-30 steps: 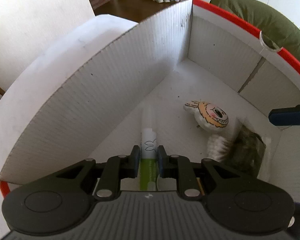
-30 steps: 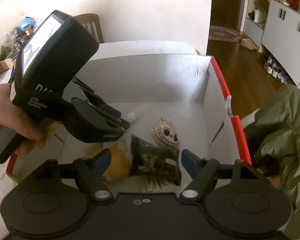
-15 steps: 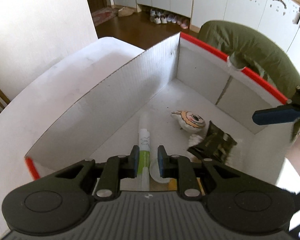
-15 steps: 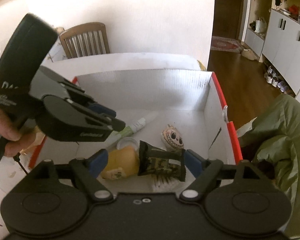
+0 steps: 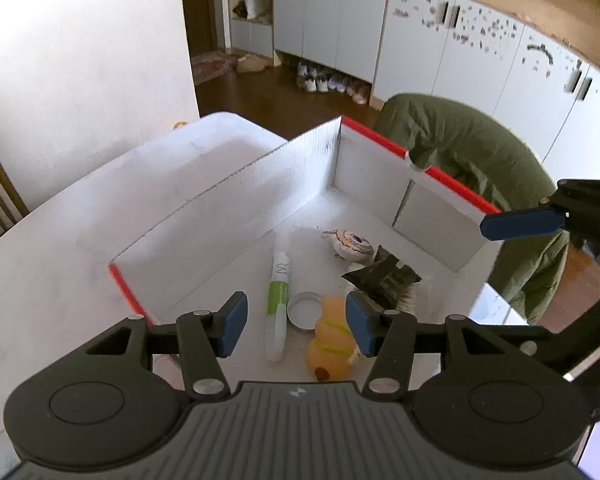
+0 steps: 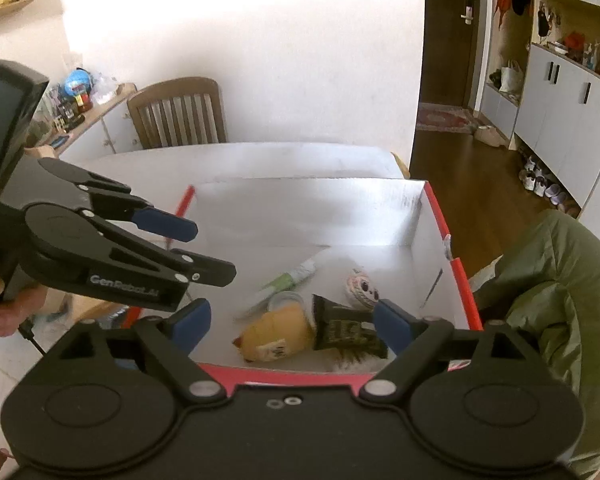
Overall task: Organize objects
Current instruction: 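Open both tools to drop the snack packet and marker in the box, then withdraw both tools from the box back over the table items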
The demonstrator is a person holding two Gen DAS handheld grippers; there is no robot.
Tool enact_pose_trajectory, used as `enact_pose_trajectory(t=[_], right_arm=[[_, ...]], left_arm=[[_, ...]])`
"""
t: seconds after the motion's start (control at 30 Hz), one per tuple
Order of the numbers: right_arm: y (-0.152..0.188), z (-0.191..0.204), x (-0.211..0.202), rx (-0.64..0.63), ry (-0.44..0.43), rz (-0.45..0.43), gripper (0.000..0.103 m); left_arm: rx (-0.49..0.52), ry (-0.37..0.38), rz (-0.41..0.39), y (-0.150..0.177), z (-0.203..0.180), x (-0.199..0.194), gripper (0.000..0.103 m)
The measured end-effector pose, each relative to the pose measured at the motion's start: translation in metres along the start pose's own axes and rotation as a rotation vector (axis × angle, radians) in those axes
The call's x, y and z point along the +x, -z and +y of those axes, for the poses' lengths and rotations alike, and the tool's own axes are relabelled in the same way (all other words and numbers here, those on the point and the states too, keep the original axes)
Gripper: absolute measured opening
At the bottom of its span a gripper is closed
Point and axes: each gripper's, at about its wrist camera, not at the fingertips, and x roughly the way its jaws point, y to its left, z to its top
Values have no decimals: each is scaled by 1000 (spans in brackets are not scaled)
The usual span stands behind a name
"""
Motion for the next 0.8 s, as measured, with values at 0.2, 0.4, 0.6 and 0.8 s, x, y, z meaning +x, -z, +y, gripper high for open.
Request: enact_pose_trajectory(t=[0.2, 0.4, 0.6, 0.8], right_arm=[[5, 25, -18, -7, -11, -30, 98], [11, 53, -23, -8, -23, -43, 102], [19, 85, -23, -11, -37, -36, 102], [25, 119, -18, -25, -46, -27, 102]], left_arm=[[-13, 10, -63, 17, 5, -38, 66], [-64, 6, -112, 39, 18, -72, 77], [-85, -16, -139, 67, 31, -100, 78], [-126, -7, -155, 100, 50, -125, 84]])
